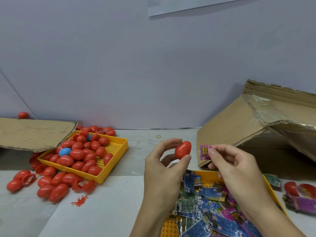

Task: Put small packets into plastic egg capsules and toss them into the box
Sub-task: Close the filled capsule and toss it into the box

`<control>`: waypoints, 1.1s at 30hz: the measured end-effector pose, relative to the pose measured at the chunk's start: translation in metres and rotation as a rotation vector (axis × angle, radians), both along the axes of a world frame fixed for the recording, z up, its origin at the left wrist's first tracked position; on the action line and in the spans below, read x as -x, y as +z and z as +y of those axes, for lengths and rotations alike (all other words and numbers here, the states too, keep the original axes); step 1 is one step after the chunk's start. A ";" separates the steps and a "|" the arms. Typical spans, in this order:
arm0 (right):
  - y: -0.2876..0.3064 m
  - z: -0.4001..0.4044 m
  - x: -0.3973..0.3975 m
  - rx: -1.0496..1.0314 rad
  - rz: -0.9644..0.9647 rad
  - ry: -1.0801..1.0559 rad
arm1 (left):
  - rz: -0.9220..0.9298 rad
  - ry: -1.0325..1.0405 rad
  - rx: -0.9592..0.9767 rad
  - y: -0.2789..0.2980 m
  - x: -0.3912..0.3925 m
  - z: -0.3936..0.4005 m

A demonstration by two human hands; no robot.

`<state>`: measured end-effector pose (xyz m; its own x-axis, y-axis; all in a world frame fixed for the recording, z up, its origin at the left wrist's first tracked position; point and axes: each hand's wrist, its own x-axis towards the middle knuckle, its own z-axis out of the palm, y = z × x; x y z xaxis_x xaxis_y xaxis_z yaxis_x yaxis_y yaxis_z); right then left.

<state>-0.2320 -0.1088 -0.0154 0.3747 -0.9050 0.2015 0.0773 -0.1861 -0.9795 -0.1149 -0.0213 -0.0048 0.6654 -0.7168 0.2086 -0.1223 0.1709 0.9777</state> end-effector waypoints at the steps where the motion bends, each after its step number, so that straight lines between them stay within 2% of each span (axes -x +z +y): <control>1: 0.000 0.000 0.000 0.002 0.000 0.001 | -0.017 0.010 0.001 0.000 0.000 0.000; 7: -0.001 -0.001 -0.001 0.010 0.006 0.004 | -0.055 0.036 -0.019 -0.003 -0.001 -0.001; 20: -0.001 -0.001 0.000 0.025 -0.019 0.028 | -0.067 0.025 0.066 -0.004 -0.001 -0.003; 33: -0.001 -0.001 0.001 0.015 -0.007 0.030 | -0.153 -0.068 0.063 0.000 0.005 -0.002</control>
